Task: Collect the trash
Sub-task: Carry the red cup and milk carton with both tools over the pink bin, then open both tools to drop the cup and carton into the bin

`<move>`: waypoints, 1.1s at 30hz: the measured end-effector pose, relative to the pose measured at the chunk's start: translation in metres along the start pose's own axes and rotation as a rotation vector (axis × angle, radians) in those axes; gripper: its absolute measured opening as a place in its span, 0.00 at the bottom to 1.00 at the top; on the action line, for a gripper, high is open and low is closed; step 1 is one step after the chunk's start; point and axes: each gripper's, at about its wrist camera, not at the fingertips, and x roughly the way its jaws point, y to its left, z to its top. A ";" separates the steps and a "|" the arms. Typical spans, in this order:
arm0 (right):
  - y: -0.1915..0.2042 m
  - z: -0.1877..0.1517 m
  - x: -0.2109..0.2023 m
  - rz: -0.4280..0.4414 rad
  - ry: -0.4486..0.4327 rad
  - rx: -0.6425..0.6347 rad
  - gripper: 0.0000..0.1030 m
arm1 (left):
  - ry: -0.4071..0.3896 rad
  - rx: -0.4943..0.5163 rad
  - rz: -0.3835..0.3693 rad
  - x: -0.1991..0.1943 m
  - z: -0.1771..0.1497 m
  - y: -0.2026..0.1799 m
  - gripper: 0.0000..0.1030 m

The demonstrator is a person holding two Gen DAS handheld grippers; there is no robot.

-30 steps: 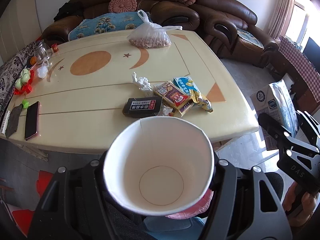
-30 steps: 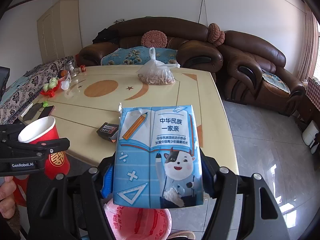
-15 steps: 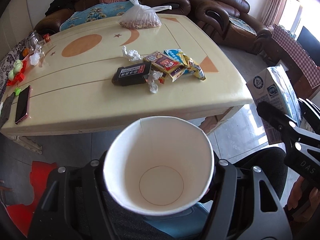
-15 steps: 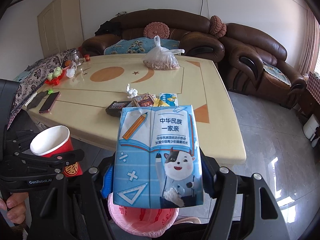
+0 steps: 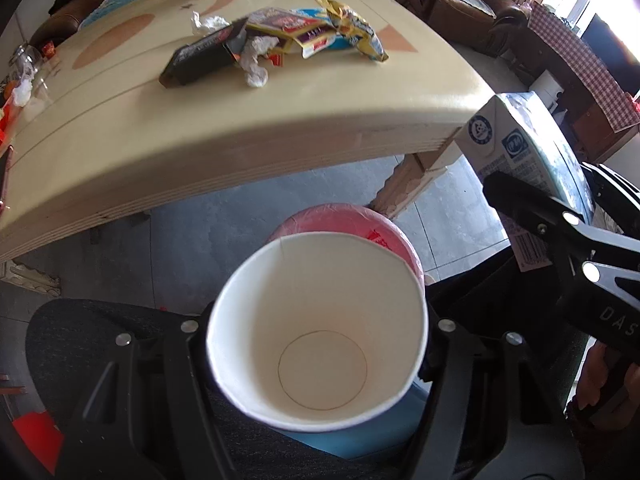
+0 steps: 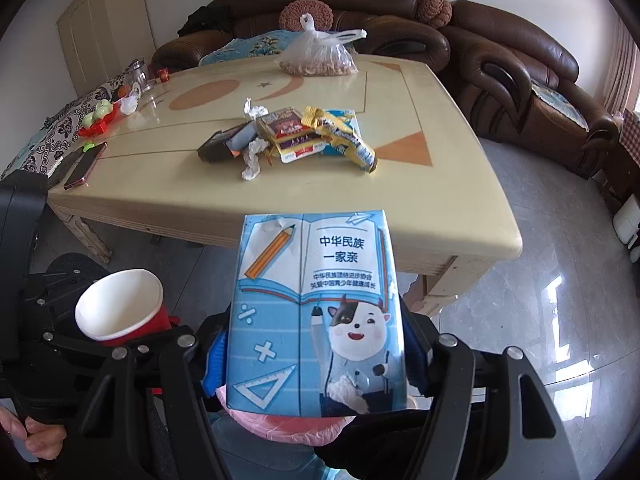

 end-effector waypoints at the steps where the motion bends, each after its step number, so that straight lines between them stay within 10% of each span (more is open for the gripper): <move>1: 0.000 -0.002 0.006 0.001 0.012 0.004 0.64 | 0.011 0.002 -0.007 0.006 -0.002 -0.001 0.63; 33: -0.023 -0.054 0.183 0.047 0.368 0.102 0.64 | 0.390 -0.059 -0.040 0.191 -0.016 0.025 0.63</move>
